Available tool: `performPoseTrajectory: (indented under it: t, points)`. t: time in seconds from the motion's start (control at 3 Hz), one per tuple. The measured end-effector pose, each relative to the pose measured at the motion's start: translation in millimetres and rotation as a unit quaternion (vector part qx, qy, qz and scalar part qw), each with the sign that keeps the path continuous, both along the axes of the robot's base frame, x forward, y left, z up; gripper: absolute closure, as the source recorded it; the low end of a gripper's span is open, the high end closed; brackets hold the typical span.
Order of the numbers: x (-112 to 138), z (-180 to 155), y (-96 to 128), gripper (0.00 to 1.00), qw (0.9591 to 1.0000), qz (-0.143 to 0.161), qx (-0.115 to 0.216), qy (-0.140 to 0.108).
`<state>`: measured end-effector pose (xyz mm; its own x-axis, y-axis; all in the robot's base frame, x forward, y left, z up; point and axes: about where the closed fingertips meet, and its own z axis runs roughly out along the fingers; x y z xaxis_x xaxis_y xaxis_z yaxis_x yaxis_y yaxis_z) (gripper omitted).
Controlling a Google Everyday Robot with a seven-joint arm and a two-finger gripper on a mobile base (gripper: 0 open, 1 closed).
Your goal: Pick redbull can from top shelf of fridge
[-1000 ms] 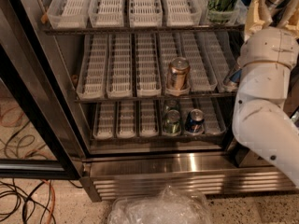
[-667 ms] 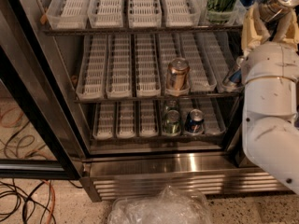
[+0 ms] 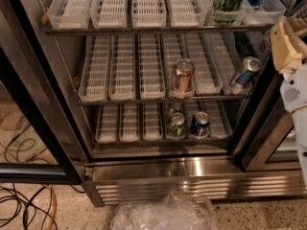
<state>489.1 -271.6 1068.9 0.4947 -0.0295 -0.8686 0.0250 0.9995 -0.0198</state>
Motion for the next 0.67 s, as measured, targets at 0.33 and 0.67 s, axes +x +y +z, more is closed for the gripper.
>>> performPoseTrajectory:
  t: [0.33, 0.67]
  points:
    - [2.5, -8.6, 16.7, 1.00, 0.9992, 0.029, -0.020, 0.019]
    - [2.5, -8.6, 16.7, 1.00, 0.9992, 0.029, -0.020, 0.019]
